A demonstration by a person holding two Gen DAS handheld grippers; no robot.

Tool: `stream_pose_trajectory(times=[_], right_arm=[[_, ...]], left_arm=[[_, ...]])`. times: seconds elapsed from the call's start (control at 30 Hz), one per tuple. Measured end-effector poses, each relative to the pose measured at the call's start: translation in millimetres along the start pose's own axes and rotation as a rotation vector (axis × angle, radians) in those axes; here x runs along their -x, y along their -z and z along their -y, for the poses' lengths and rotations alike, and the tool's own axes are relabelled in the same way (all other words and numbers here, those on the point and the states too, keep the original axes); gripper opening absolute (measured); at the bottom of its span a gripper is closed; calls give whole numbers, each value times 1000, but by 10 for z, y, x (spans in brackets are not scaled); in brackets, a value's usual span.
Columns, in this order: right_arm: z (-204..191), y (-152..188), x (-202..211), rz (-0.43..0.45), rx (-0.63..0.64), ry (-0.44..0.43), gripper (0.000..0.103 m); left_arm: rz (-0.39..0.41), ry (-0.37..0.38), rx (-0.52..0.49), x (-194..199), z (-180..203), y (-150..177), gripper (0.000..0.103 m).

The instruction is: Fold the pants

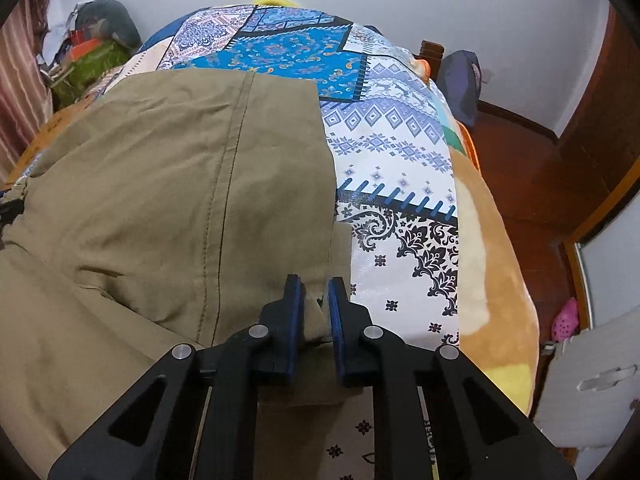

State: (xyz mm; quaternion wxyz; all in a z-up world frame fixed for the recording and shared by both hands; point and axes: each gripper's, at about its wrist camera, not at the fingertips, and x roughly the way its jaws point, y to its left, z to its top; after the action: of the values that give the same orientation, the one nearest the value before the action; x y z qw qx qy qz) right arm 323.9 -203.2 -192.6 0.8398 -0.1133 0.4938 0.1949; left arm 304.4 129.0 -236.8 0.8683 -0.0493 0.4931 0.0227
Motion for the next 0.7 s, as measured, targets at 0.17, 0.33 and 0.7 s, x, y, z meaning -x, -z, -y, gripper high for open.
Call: stream_pose_trajectory(times=[0.17, 0.33, 0.7], right_arm=[[-42, -86, 247, 15, 52, 30, 36], [-38, -265, 462, 99, 50, -11, 43], [16, -991, -48, 91, 23, -15, 48]], left_arm=[[71, 5, 30, 331, -131, -107, 69], [99, -49, 56, 315, -289, -343, 74], [-47, 59, 152, -424, -494, -704, 74]])
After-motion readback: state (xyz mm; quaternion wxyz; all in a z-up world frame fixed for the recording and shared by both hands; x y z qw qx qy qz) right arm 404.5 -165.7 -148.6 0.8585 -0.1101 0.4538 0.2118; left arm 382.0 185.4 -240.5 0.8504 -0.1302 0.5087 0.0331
